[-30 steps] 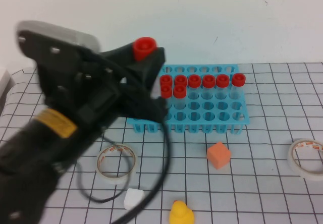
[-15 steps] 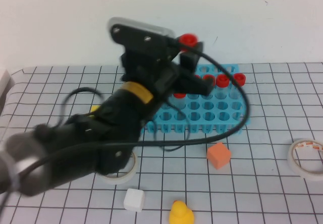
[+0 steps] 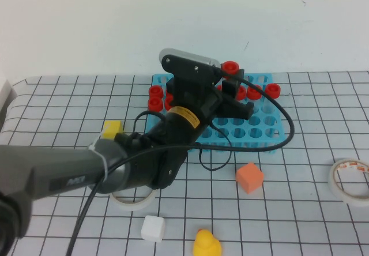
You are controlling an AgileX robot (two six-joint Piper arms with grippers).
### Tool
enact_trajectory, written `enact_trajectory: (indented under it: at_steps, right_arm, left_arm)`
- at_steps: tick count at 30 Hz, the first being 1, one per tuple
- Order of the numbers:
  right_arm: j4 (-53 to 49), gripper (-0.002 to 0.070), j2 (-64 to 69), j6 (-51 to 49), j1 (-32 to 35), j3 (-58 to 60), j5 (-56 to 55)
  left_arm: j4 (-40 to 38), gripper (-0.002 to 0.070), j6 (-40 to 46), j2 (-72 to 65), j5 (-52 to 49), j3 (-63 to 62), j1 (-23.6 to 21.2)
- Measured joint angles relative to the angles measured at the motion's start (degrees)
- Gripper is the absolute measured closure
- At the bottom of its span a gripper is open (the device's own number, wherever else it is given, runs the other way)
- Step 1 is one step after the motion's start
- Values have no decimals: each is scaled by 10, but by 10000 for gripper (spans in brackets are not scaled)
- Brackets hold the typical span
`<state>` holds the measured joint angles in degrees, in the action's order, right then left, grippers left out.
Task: Place the test tubes
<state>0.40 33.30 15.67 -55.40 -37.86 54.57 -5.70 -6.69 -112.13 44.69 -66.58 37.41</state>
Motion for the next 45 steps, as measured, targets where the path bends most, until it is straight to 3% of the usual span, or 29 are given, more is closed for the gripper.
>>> enact_trajectory:
  at_steps: [45]
  right_arm:
    - [0,678,0,0,0,0,0]
  left_arm:
    - [29,408,-27,-88,30,-37,-32]
